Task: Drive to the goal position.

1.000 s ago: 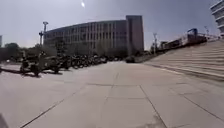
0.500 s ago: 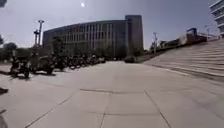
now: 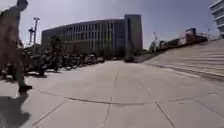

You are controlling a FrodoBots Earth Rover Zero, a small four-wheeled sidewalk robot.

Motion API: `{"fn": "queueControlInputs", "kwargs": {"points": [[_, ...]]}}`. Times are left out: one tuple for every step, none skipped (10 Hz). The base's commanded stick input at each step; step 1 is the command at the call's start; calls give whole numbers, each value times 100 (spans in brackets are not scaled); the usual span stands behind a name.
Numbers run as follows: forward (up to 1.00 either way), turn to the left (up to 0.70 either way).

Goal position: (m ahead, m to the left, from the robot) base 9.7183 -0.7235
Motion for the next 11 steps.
{"fn": "queueControlInputs", "kwargs": {"points": [[100, -28], [100, 0], [100, 0], [100, 0], [100, 0], [100, 0], [100, 0], [100, 0], [100, 0], [100, 0], [100, 0]]}}
